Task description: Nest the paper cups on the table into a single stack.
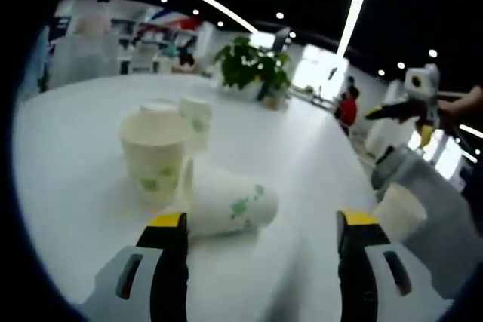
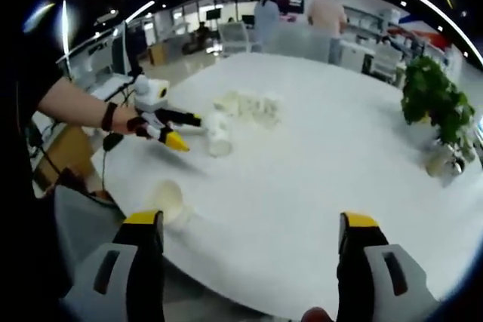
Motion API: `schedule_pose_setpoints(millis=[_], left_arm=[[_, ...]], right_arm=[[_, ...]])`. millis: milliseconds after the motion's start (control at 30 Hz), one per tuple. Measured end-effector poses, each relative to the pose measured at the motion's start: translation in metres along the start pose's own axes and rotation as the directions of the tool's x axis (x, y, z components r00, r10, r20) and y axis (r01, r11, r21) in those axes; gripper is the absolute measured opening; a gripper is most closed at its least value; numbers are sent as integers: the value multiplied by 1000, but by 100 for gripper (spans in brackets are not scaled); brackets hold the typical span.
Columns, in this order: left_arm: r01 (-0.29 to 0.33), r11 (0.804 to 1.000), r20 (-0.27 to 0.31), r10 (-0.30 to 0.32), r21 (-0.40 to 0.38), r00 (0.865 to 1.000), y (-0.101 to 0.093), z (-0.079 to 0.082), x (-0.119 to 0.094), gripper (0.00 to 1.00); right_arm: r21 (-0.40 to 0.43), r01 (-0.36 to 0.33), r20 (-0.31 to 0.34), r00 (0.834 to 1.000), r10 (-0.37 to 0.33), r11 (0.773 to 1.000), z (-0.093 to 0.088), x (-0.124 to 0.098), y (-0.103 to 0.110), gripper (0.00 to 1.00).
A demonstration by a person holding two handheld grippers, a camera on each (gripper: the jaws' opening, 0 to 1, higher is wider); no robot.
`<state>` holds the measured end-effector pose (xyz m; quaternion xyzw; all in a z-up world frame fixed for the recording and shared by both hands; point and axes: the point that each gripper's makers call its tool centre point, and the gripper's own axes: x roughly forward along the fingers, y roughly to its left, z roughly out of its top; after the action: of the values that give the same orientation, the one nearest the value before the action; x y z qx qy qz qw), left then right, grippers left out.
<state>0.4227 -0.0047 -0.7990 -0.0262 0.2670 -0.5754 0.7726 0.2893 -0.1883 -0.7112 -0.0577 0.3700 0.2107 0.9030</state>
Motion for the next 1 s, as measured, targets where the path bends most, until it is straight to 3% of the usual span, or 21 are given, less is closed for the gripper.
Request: schedule_pose_setpoints(millis=[600,800,1000], left_arm=[[40,997,45,-37,-62,998,-5,-4,8,55],[59,996,64,-55,-61,996,-7,-4,8,40],[71,991,106,-58,-117,993,-5,2,9,28]], right_arm=[[28,16,-4,1000,-16,999,-5,-2,-7,94],[33,22,-3,1000,-22,999,-6,-4,-9,94],[34,28,-2,1000,-28,999,-5,-6,-11,94]])
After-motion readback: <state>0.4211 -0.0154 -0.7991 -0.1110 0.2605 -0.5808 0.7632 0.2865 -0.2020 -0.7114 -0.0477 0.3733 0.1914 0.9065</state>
